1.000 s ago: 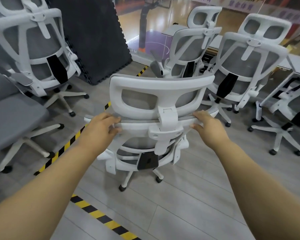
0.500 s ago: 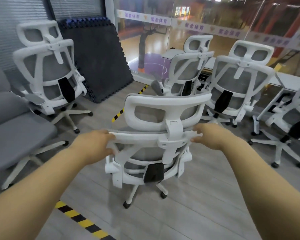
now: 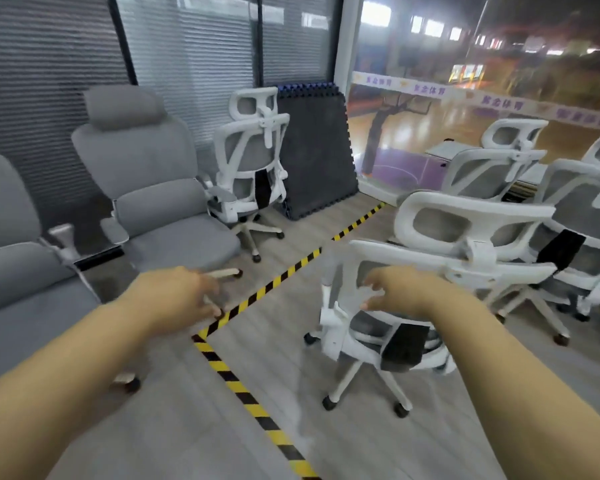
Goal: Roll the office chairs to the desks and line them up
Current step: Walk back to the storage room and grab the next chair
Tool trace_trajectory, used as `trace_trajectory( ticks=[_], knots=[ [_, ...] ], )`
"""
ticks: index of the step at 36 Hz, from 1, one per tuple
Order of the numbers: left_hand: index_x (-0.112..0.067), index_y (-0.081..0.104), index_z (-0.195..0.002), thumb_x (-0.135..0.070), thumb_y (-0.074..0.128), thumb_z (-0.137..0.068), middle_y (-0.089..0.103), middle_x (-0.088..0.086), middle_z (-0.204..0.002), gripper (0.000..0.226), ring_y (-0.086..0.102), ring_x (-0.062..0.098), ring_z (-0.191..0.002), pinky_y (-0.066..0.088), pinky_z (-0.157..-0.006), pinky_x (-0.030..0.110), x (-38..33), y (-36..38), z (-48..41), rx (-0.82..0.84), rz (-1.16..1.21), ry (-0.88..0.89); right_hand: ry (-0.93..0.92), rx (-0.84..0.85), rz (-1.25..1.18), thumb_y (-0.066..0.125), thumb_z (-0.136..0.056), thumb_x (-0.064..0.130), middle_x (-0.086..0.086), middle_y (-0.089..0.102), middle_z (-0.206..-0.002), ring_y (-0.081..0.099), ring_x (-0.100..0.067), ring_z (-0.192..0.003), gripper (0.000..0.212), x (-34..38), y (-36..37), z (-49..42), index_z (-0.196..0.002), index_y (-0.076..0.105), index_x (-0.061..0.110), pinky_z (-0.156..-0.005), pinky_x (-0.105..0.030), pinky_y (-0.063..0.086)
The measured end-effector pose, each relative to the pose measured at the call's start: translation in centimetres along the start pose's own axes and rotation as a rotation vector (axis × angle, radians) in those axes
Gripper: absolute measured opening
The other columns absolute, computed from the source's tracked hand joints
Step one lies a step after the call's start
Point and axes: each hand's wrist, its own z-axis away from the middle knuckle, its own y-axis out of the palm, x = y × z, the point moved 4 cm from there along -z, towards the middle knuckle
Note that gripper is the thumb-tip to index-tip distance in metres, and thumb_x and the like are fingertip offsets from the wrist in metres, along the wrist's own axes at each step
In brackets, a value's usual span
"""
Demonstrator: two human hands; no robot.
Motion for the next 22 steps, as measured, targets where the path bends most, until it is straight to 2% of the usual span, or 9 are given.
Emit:
trace_trajectory(
  ticks=[2,6,9,13,17,20,22],
  knots=[
    [-0.042,0.056,-0.107,-0.057,0.048,-0.086,0.06,-0.011,-0.111,0.027,0.058,0.015,-0.103,0.051,-0.079,0.033,3.5,1.3,3.5,0.006,-0.029,-0.067,-0.066,0.031,0.003,0.056,-0.089,0.049,0.002,0.055,-0.131,0.052,-0.02,-0.116,0.054,4.4,0.8,-0.1,-0.135,0.045,0.023,-0.094,-0.035,0.044],
    [-0.038,0.056,-0.112,-0.055,0.046,-0.088,0.058,-0.011,-0.119,0.032,0.055,0.014,-0.111,0.049,-0.083,0.03,9.9,3.5,10.3,0.033,-0.062,-0.19,-0.197,0.076,0.058,0.056,-0.089,0.049,0.001,0.053,-0.133,0.052,-0.02,-0.116,0.055,13.1,2.3,-0.7,-0.136,0.044,0.023,-0.089,-0.031,0.042],
    [-0.038,0.052,-0.116,-0.055,0.046,-0.088,0.056,-0.013,-0.122,0.033,0.053,0.013,-0.114,0.047,-0.088,0.03,14.5,4.9,15.1,0.065,-0.019,-0.303,-0.288,0.102,0.085,0.058,-0.087,0.052,0.002,0.053,-0.134,0.052,-0.021,-0.117,0.058,19.3,3.2,-1.4,-0.136,0.043,0.025,-0.094,-0.034,0.045],
    [-0.04,0.049,-0.12,-0.058,0.047,-0.087,0.055,-0.014,-0.122,0.038,0.052,0.012,-0.112,0.045,-0.088,0.029,20.3,6.3,20.6,0.075,0.045,-0.459,-0.413,0.131,0.152,0.056,-0.088,0.052,0.001,0.052,-0.133,0.051,-0.022,-0.117,0.057,27.5,3.8,-2.4,-0.135,0.044,0.024,-0.089,-0.034,0.045],
    [-0.042,0.049,-0.12,-0.058,0.048,-0.086,0.055,-0.013,-0.123,0.038,0.053,0.012,-0.113,0.044,-0.089,0.029,25.5,8.0,24.6,0.088,0.109,-0.599,-0.528,0.154,0.26,0.054,-0.089,0.051,0.001,0.055,-0.127,0.051,-0.023,-0.113,0.049,35.5,4.0,-3.6,-0.127,0.05,0.02,-0.089,-0.036,0.044],
    [-0.041,0.05,-0.121,-0.058,0.049,-0.086,0.056,-0.013,-0.123,0.039,0.053,0.013,-0.112,0.045,-0.09,0.03,29.5,9.2,26.4,0.109,0.139,-0.67,-0.612,0.147,0.272,0.055,-0.088,0.052,0.005,0.057,-0.106,0.049,-0.02,-0.096,0.03,41.0,4.3,-5.5,-0.106,0.056,0.028,-0.077,-0.035,0.042],
    [-0.04,0.05,-0.122,-0.058,0.05,-0.086,0.056,-0.013,-0.123,0.04,0.054,0.013,-0.112,0.045,-0.087,0.029,32.2,9.8,27.3,0.115,0.148,-0.715,-0.653,0.145,0.273,0.055,-0.087,0.053,0.004,0.057,-0.115,0.052,-0.02,-0.098,0.042,44.9,4.4,-7.0,-0.12,0.052,0.028,-0.079,-0.035,0.044]
  ],
)
